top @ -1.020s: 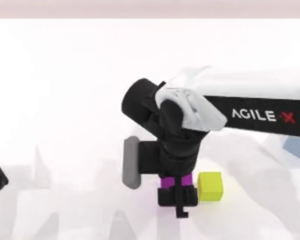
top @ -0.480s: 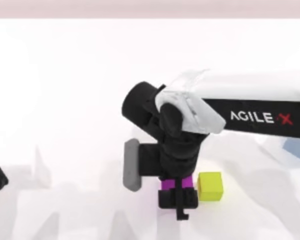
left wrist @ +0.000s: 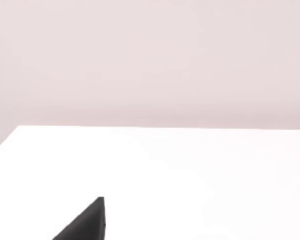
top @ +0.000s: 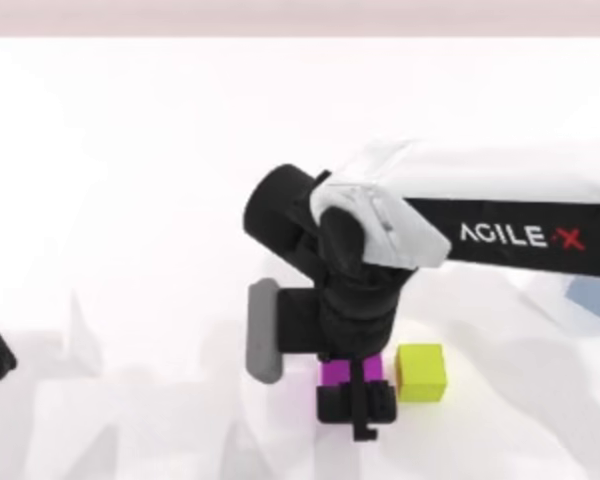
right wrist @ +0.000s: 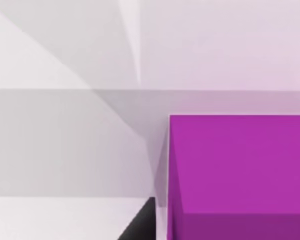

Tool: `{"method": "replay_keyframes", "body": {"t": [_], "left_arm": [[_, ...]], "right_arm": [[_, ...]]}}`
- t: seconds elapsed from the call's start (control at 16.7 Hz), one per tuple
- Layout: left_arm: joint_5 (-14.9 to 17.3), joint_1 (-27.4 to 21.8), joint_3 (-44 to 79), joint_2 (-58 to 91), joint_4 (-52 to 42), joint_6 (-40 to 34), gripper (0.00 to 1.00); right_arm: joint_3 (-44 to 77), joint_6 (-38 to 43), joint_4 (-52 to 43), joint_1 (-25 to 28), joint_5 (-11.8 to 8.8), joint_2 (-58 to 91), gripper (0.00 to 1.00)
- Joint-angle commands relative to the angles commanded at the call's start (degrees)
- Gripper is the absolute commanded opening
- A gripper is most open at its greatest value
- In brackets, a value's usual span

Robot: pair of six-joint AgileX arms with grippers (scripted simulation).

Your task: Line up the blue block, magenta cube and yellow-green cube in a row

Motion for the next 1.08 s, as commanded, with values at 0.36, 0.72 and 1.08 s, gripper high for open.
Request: {"method": "replay_keyframes", "body": {"t": [0.36,0.72,1.08], "left_arm": [[0.0,0.0,0.0,0.0,0.0,0.0,1.0],[0.0,0.0,0.0,0.0,0.0,0.0,1.0],[0.0,0.0,0.0,0.0,0.0,0.0,1.0]], "right_arm": [[0.0,0.0,0.0,0.0,0.0,0.0,1.0],[0.89,-0.16,-1.01,0.08,0.01,-0.25,1.0],[8.87,-0.25,-12.72,0.29,-0.04,-3.48,1.0]]}}
